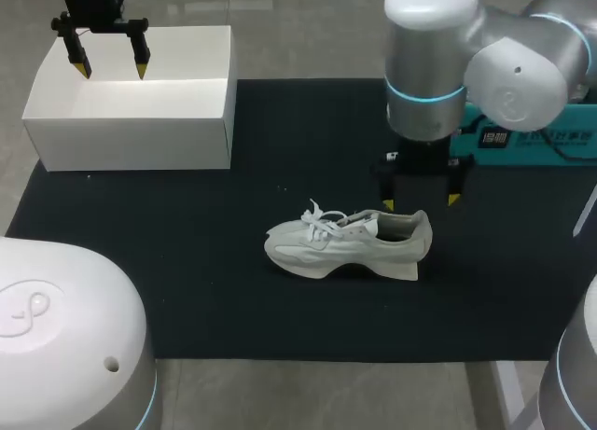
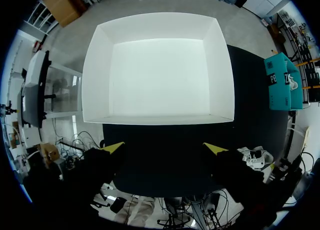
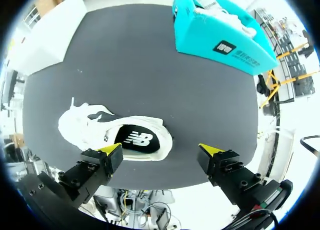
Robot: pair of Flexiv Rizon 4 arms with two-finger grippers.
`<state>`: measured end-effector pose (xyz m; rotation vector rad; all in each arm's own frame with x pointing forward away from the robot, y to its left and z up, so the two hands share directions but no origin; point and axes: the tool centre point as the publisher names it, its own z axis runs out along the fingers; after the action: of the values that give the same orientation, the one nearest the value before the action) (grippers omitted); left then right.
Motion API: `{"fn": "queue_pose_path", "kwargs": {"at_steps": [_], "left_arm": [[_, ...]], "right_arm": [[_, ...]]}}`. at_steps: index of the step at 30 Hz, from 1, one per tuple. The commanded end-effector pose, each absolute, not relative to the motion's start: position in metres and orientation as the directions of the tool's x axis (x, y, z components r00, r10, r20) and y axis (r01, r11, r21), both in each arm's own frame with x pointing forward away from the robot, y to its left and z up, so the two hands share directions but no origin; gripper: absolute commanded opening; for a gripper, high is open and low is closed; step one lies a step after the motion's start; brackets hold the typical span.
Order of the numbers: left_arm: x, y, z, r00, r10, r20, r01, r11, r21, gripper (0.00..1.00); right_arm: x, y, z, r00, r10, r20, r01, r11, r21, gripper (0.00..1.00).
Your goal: Take the shoe out of the shoebox, open the shoe tongue, remove and reinsert the insole, then place the shoe into the shoebox
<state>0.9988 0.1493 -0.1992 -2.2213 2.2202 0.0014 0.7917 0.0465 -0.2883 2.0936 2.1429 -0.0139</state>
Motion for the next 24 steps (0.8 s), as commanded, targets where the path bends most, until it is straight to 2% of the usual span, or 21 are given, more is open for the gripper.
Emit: {"fn": "queue_pose_path", "kwargs": {"at_steps": [1, 3, 8, 24], "left_arm": [[0.999, 0.149, -0.200, 0.000, -1.000, -0.001, -1.000, 0.000, 0.000, 1.00], [0.999, 0.149, -0.200, 0.000, -1.000, -0.001, -1.000, 0.000, 0.000, 1.00], [0.999, 0.149, -0.200, 0.000, -1.000, -0.001, -1.000, 0.000, 0.000, 1.00], [0.999, 0.149, -0.200, 0.000, -1.000, -0.001, -1.000, 0.000, 0.000, 1.00]], "right_arm": [[0.780, 0.031, -0.263, -0.741, 0.636, 0.217, 0.660, 0.629, 0.412, 1.00], [0.778, 0.027, -0.255, -0.852, 0.480, 0.211, 0.517, 0.702, 0.490, 1.00], [0.778, 0.024, -0.253, -0.911, 0.361, 0.201, 0.410, 0.728, 0.550, 1.00], [0.778, 0.024, -0.253, -0.915, 0.349, 0.201, 0.400, 0.729, 0.556, 1.00]]}}
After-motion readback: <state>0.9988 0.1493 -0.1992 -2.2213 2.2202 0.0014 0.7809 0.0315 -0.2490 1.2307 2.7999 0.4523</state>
